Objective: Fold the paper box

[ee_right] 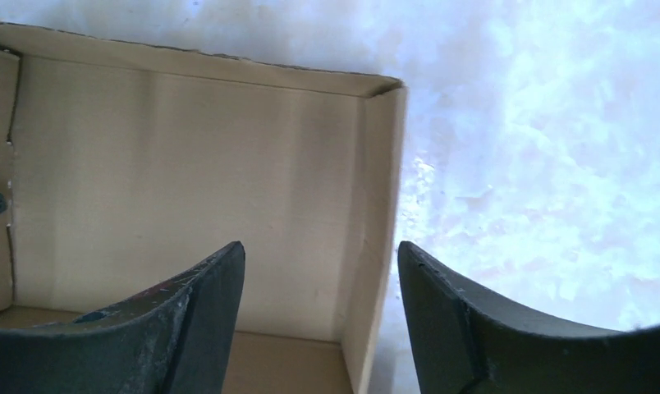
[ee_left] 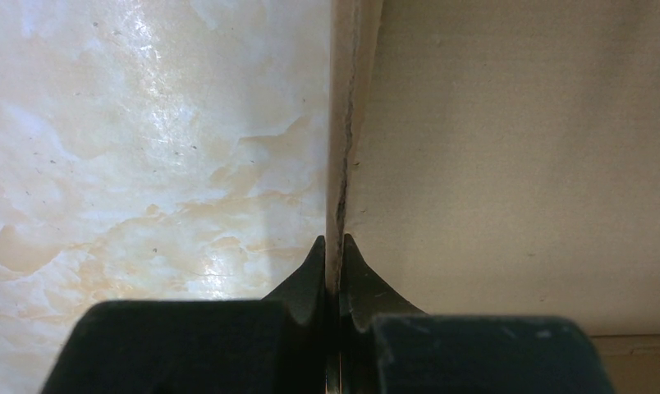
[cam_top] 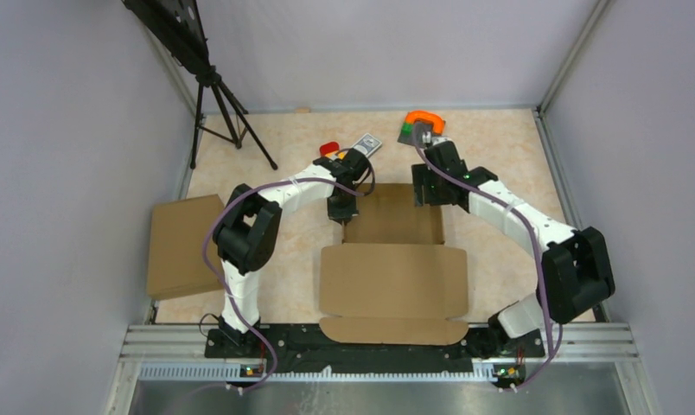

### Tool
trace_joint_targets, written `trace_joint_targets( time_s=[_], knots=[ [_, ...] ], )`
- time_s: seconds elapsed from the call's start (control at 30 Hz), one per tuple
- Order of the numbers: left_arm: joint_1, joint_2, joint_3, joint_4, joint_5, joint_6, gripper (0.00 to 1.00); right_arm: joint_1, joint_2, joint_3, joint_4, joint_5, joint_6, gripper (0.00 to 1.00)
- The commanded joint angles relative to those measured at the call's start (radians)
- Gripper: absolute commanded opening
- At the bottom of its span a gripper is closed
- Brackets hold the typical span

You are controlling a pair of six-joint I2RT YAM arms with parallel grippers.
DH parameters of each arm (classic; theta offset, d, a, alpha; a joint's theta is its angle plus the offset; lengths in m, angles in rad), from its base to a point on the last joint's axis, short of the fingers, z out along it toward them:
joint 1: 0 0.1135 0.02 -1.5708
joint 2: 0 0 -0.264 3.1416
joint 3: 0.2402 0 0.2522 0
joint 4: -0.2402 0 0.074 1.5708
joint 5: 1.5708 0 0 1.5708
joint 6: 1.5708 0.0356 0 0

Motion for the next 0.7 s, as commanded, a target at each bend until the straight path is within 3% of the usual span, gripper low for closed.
trace_joint_targets(
  time_s=[0.0,0.2,0.67],
  knots=[
    [0.004,0.01,0.021,-0.039,-0.013,-0.008,0.0,-0.033,-0.039,0.017,-0.071,0.082,-0.021,0.72],
    [0.003,0.006,0.015,-0.033,-0.015,-0.016,0.0,-0.059,0.059,-0.023,-0.066,0.089,-0.016,0.78],
    [-0.002,-0.027,-0.03,-0.018,-0.017,-0.031,0.0,-0.059,0.257,-0.005,0.001,0.138,0.007,0.46]
  ],
)
